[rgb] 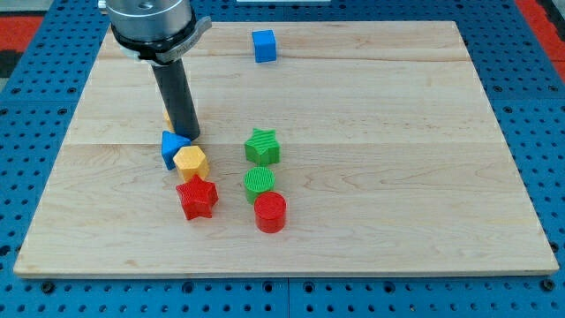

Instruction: Slide the yellow heart up

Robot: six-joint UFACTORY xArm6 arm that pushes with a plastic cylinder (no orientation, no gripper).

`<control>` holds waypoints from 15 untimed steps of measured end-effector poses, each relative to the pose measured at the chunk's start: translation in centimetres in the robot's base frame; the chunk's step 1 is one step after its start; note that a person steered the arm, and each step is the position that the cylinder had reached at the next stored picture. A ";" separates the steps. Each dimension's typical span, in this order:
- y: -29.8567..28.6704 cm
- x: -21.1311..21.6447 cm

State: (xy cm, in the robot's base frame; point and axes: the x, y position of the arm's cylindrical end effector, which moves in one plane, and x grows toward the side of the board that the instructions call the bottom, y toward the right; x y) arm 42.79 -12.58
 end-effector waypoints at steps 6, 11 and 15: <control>3.2 0.0; -3.4 -8.6; -3.4 -9.8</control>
State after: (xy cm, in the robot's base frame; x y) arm 32.95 -15.98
